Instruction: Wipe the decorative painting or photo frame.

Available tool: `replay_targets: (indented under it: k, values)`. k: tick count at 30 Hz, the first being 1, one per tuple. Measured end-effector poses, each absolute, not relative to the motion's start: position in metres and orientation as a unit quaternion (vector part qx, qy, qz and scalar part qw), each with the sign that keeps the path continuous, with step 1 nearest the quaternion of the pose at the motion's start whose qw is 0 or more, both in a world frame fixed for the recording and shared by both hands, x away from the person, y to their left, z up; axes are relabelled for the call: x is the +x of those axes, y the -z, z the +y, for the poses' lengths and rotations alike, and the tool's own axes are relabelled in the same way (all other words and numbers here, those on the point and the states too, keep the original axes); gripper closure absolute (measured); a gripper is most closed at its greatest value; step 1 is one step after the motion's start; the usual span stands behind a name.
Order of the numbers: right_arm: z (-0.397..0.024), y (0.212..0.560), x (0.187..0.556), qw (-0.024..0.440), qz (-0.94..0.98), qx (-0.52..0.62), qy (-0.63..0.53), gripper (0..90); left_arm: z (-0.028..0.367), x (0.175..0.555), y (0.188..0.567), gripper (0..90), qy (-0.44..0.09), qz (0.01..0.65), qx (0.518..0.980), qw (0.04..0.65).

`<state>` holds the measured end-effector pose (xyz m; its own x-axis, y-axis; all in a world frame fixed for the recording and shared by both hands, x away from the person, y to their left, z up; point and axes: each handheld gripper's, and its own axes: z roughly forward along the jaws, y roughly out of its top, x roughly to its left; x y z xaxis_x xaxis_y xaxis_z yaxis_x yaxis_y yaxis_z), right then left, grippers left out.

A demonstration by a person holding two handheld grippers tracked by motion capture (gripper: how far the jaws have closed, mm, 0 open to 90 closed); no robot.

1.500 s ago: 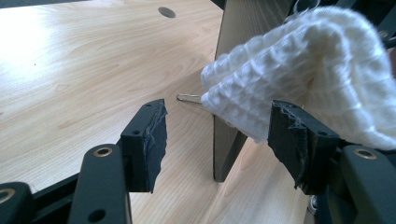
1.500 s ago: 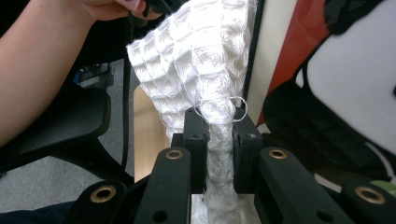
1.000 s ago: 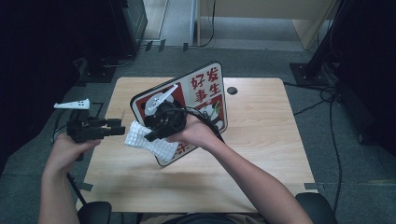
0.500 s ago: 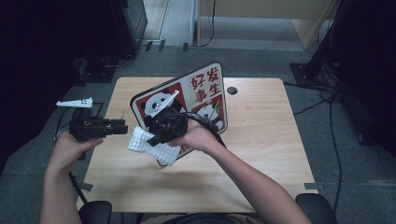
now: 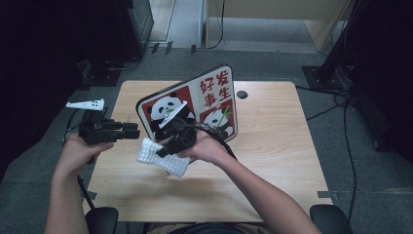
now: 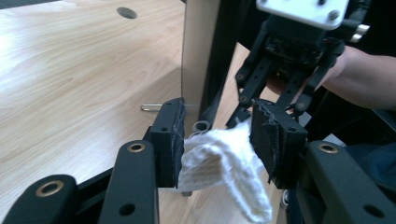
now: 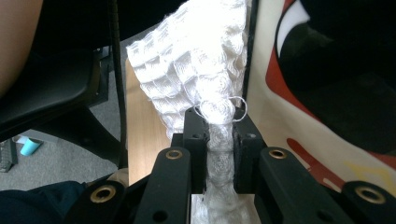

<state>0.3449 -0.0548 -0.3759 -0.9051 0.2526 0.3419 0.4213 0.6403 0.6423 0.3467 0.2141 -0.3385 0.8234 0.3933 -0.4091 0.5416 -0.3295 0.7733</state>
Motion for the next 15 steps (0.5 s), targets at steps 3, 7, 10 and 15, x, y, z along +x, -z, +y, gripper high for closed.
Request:
replay_targets:
  k: [3,7,10,15]
  values:
    - [-0.056,0.379,0.345,0.113,-0.898,-0.190,0.380,80.3,0.211,0.348,0.338,55.0,0.075,0.286,0.813,0.501]
    - [-0.057,0.383,0.344,0.114,-0.897,-0.193,0.382,80.3,0.206,0.350,0.337,55.4,0.076,0.282,0.814,0.502]
    - [-0.058,0.386,0.344,0.114,-0.896,-0.195,0.383,80.3,0.202,0.351,0.336,55.4,0.077,0.278,0.816,0.501]
    - [-0.060,0.391,0.343,0.114,-0.895,-0.197,0.383,80.3,0.195,0.354,0.337,55.9,0.079,0.277,0.818,0.498]
